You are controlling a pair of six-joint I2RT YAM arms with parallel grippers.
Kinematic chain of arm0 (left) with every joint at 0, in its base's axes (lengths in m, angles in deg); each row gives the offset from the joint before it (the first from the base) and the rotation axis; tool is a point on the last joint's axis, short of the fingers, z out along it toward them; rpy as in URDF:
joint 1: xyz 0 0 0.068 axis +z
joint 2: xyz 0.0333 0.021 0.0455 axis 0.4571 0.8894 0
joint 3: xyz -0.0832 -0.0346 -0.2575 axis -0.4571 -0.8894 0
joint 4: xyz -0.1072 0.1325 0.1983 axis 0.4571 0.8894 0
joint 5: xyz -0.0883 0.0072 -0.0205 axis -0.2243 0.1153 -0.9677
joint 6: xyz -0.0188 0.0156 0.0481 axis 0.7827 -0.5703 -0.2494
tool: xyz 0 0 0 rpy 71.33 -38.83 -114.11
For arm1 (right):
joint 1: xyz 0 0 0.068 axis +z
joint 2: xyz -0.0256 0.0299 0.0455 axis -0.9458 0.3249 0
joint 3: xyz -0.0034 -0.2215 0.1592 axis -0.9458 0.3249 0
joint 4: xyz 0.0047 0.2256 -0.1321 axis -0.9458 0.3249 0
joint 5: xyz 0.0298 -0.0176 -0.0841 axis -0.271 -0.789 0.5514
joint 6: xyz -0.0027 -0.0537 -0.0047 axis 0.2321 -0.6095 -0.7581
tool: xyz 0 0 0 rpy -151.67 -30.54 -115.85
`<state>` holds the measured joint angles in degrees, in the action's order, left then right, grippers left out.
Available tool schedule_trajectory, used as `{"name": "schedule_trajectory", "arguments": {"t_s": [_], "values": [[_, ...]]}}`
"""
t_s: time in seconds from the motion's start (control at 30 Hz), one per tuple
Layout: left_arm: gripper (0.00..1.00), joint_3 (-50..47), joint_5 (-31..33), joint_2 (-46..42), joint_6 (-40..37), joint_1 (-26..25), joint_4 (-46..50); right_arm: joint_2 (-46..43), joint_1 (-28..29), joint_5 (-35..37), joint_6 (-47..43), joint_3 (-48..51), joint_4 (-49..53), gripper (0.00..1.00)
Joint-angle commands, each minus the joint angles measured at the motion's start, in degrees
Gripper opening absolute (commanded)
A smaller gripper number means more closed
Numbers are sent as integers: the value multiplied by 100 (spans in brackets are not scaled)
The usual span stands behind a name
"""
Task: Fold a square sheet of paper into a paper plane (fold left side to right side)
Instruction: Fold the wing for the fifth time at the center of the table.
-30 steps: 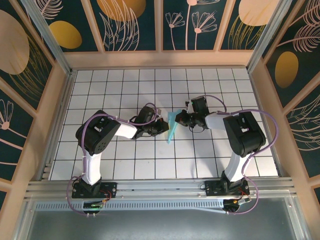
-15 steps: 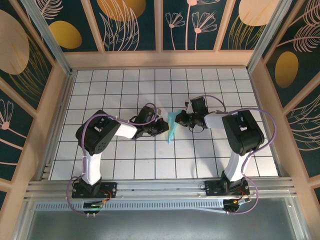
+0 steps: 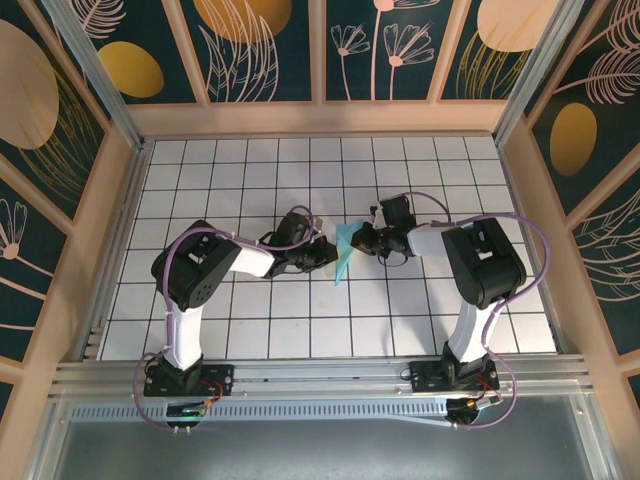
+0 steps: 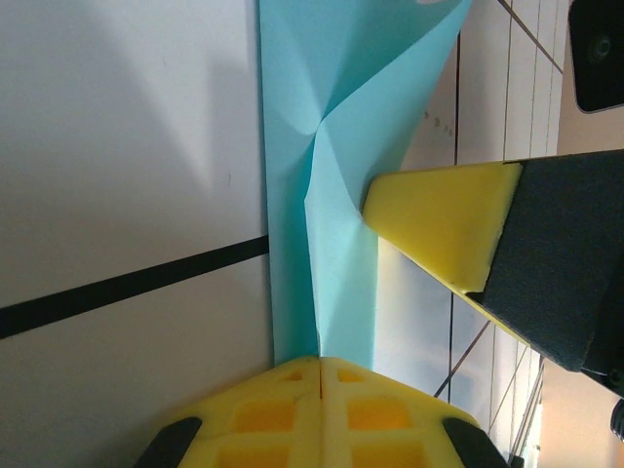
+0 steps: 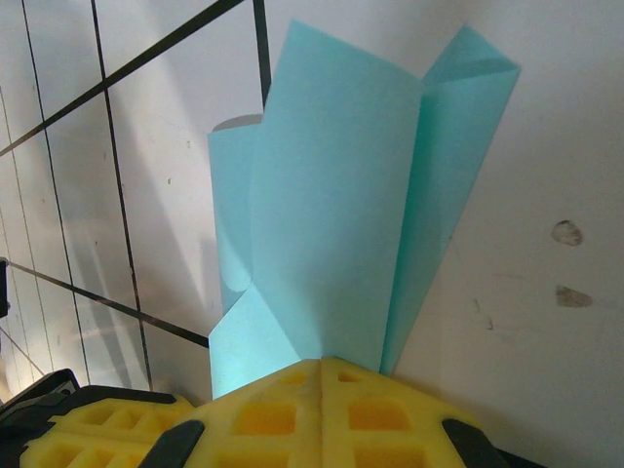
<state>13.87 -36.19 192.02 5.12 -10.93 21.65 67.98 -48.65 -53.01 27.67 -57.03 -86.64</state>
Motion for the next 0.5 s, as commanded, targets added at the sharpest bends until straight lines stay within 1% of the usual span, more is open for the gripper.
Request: {"name": "schedule_trajectory", "arguments": {"t_s": [0.0, 0.17, 0.3, 0.47], "values": [[0, -100, 747, 442, -187, 65, 682, 189, 37, 212, -168, -79, 329, 0], [5, -99, 754, 294, -185, 64, 659, 212, 38, 375, -245, -46, 564, 0], [14, -102, 797, -26, -199, 63, 682, 250, 42, 376, -273, 24, 568, 0], [22, -82, 912, -487, -308, 67, 796, 292, 44, 294, -256, 52, 516, 0]]}}
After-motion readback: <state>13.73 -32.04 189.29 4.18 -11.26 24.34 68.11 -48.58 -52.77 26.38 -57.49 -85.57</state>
